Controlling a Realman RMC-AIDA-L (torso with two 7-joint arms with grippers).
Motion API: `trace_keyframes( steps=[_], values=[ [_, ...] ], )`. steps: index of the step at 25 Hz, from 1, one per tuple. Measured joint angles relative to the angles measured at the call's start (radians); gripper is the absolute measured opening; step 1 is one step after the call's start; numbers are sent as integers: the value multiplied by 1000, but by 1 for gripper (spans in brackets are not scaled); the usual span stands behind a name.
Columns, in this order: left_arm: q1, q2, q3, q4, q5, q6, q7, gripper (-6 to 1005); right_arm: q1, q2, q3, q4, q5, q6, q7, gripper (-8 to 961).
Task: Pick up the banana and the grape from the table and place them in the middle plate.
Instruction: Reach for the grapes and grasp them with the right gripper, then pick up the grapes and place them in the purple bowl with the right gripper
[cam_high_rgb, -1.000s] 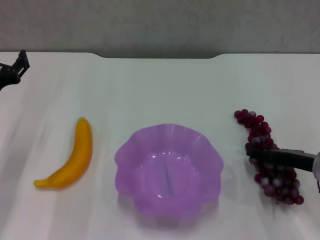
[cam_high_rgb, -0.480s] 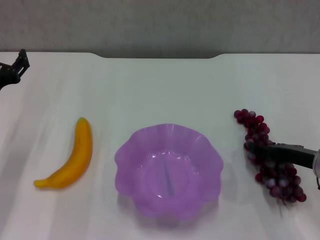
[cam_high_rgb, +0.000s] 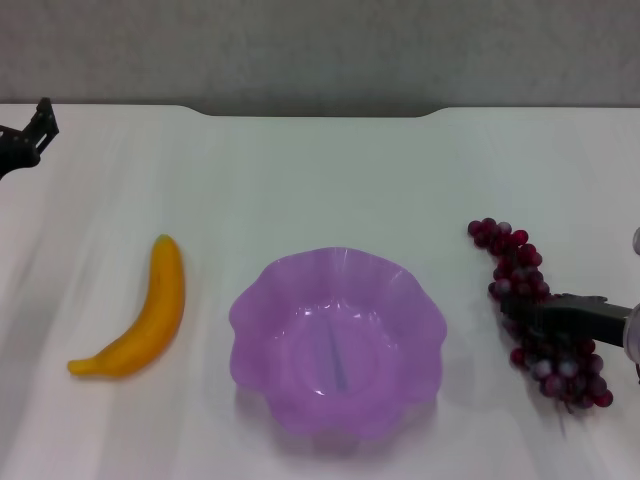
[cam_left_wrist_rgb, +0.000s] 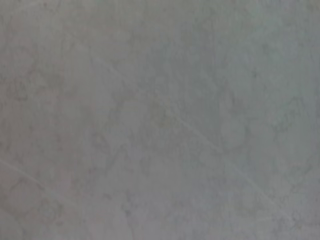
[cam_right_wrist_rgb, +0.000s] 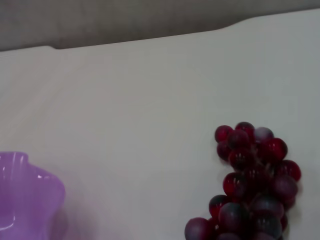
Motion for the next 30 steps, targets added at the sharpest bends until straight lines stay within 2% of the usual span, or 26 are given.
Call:
trace_keyframes(
  steps=[13,17,20,30],
  values=[
    [0,0,0,-1,0,0,-2,785,2,1,10,-2,10,-9,-54,543],
    [0,0,0,-1,0,0,-2,785,-5,1,12,6,144,-3,-164,530],
    [-1,0,0,-1,0,0,-2,785,-5,0,10,19,186,-1,-205,519],
    [-3,0,0,-2,0,1,-2,784,5,-2,17,40,199,3,-222,432]
  ],
)
